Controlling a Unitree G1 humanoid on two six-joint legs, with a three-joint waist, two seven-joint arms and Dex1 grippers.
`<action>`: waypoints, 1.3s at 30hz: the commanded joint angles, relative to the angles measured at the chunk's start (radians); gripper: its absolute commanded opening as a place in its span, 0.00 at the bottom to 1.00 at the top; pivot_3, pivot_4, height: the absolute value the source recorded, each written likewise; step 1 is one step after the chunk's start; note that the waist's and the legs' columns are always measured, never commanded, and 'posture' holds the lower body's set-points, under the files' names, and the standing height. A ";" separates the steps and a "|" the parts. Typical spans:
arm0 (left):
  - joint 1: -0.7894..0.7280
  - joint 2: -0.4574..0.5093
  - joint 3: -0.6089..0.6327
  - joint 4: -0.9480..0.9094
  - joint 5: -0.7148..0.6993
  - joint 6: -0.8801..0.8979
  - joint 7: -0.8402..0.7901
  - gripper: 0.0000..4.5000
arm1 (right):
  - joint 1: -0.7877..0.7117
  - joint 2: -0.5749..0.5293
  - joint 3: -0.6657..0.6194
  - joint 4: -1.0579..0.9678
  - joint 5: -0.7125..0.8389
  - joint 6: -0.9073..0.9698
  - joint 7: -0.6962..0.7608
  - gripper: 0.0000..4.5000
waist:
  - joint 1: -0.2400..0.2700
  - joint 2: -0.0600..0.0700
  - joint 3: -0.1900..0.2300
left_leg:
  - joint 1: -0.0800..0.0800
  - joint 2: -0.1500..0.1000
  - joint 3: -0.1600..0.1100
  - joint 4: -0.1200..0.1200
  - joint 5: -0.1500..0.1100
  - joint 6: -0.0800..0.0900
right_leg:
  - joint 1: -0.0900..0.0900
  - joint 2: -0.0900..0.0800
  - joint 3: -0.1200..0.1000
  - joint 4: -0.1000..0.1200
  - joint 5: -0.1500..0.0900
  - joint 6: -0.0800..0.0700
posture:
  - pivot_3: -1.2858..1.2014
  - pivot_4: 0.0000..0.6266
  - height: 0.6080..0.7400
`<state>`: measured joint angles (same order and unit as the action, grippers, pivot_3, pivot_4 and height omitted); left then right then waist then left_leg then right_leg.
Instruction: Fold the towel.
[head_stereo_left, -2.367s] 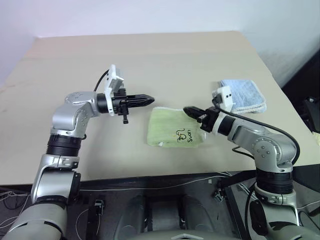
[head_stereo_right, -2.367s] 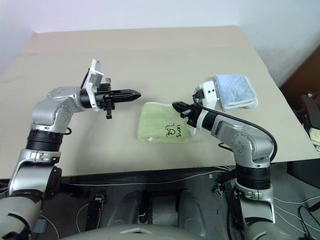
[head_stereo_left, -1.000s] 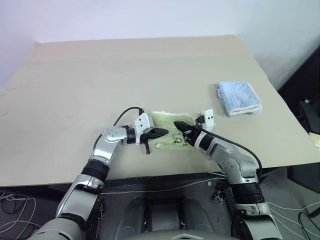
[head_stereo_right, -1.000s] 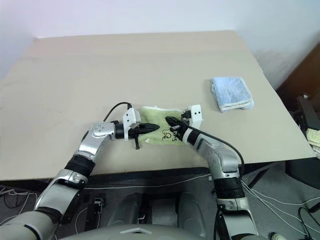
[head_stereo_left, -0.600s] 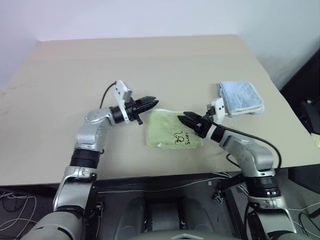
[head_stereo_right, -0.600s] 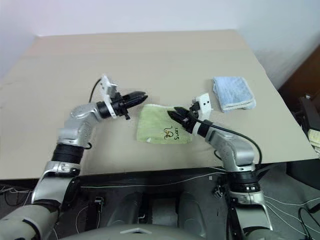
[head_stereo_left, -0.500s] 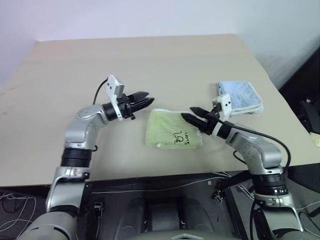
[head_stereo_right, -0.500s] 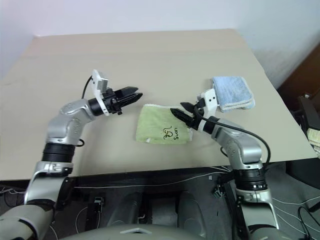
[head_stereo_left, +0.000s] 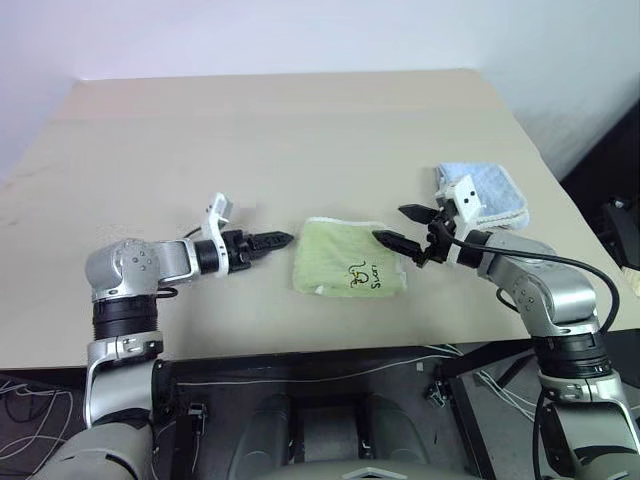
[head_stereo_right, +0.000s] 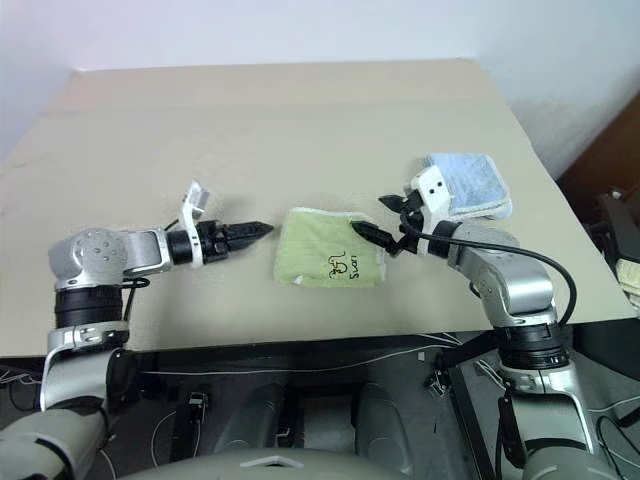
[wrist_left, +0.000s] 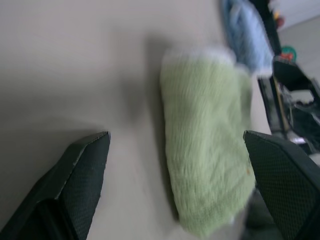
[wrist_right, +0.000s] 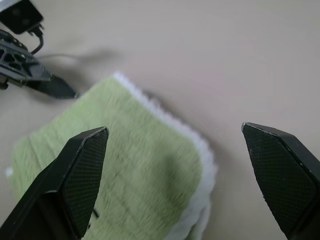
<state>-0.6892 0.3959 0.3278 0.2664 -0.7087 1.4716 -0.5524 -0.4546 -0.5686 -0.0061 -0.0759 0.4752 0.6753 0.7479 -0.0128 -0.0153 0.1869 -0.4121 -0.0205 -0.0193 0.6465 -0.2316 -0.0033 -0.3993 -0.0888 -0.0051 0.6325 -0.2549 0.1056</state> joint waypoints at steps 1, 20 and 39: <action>-0.006 -0.038 0.038 0.033 -0.023 0.087 0.024 0.99 | -0.018 -0.025 -0.002 -0.042 0.001 0.002 0.027 1.00 | 0.000 0.000 0.000 | 0.000 0.000 0.000 0.000 0.000 0.000 | 0.000 0.000 0.000 0.000 0.000 0.000 | 0.52 0.24 1.00; -0.125 -0.218 -0.095 0.244 -0.008 0.038 -0.077 0.99 | 0.024 -0.146 -0.028 -0.094 0.007 0.034 0.104 1.00 | 0.045 0.000 0.000 | -0.001 -0.005 -0.001 -0.001 0.000 -0.001 | 0.001 -0.007 -0.001 -0.003 0.000 -0.001 | 0.52 0.24 1.00; -0.139 -0.210 -0.177 0.263 -0.006 0.001 -0.180 0.17 | 0.122 -0.129 -0.096 -0.160 0.041 0.059 0.002 1.00 | 0.050 0.001 0.000 | -0.014 -0.008 -0.001 0.000 -0.001 0.001 | -0.010 -0.009 -0.001 -0.005 0.000 0.000 | 0.52 0.24 1.00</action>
<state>-0.8185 0.1939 0.1603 0.5339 -0.6984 1.4698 -0.7144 -0.3245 -0.6953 -0.0599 -0.1893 0.4897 0.7309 0.7520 0.0375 -0.0144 0.1864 -0.4263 -0.0281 -0.0203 0.6470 -0.2324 -0.0027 -0.4092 -0.0977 -0.0062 0.6271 -0.2547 0.1053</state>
